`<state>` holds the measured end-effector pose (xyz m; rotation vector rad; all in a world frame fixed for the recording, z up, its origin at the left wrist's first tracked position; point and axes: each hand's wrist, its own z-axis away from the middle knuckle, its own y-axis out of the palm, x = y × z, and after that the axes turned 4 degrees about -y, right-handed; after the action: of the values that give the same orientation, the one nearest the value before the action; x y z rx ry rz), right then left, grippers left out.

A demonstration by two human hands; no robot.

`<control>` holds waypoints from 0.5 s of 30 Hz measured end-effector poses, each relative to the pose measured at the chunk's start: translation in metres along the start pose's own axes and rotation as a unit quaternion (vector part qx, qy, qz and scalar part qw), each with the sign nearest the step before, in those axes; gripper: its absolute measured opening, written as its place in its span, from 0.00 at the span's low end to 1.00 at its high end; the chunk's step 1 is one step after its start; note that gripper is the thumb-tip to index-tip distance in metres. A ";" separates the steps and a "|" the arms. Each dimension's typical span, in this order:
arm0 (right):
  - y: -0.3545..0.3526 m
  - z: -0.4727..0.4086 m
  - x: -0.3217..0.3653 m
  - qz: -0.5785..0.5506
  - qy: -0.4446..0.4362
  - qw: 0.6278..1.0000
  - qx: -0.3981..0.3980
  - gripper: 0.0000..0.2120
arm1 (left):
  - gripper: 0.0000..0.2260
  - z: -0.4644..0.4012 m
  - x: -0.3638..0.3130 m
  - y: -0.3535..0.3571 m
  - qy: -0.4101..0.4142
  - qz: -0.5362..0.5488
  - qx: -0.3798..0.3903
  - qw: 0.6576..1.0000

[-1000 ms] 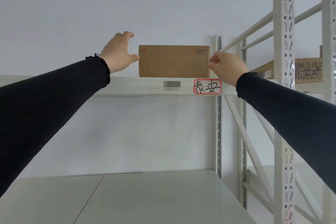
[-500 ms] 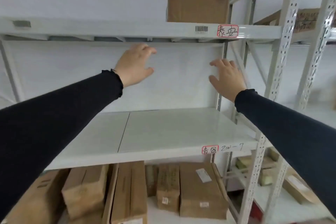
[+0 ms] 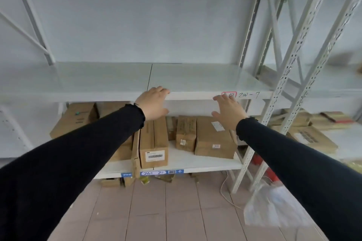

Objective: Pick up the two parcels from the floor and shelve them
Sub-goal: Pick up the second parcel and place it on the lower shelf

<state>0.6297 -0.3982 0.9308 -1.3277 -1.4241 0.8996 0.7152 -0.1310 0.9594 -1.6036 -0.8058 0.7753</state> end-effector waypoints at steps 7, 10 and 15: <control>0.081 0.144 0.007 -0.018 0.016 0.993 0.119 0.23 | 0.32 0.132 -0.038 0.098 -0.047 0.030 0.131 0.990; 0.109 0.211 0.012 -0.026 0.041 0.984 0.173 0.25 | 0.31 0.192 -0.053 0.145 -0.054 0.028 0.180 0.982; 0.148 0.324 0.024 -0.054 0.064 0.968 0.236 0.26 | 0.33 0.284 -0.074 0.202 -0.071 0.063 0.234 0.968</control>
<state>0.3624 -0.3253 0.7062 -0.9216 -1.0829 0.9873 0.4584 -0.0693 0.7207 -1.1909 -0.5683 1.0923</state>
